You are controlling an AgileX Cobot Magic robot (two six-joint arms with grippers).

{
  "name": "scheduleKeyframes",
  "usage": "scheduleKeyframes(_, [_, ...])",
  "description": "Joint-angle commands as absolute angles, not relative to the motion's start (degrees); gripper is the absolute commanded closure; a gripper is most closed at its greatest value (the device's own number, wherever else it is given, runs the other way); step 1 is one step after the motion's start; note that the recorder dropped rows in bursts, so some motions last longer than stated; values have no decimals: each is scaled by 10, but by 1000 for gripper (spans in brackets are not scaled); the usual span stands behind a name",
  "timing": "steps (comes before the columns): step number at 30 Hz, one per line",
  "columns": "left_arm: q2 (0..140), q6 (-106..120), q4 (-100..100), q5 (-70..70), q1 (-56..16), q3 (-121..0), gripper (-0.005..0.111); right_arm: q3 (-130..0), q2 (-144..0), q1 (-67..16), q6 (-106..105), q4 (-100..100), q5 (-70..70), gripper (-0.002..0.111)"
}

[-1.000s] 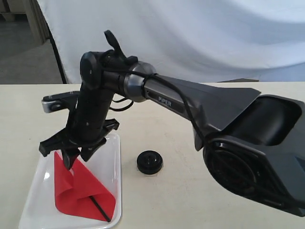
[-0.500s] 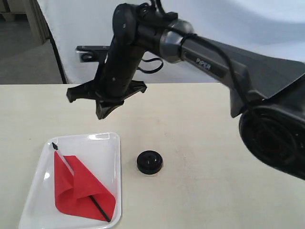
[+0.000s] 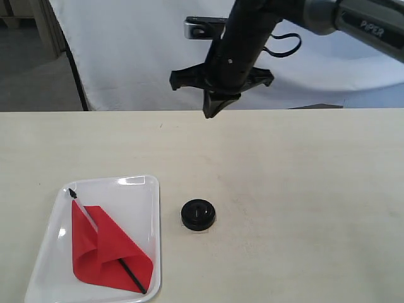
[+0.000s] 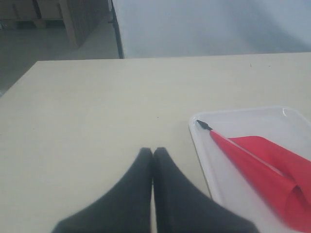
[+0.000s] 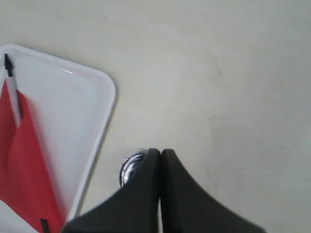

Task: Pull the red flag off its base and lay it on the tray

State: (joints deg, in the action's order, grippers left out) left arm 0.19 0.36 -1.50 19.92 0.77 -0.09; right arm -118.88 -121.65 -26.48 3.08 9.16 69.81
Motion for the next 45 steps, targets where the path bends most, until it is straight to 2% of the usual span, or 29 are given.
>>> scheduleKeyframes(1, [0,0,-16,197,6,0,107,-1129,-1179,-214,26,68,700,109])
scheduleKeyframes(16, [0,0,-16,197,6,0,107,-982,-1123,-7,8,19,700,109])
scheduleKeyframes(19, [0,0,-16,197,6,0,107,-938,-1091,15,0,19,700,109])
scheduleKeyframes(31, [0,0,-16,197,6,0,107,-740,-885,21,-23,-22,601,109])
scheduleKeyframes(45, [0,0,-16,197,6,0,107,-555,-509,21,-87,43,515,109])
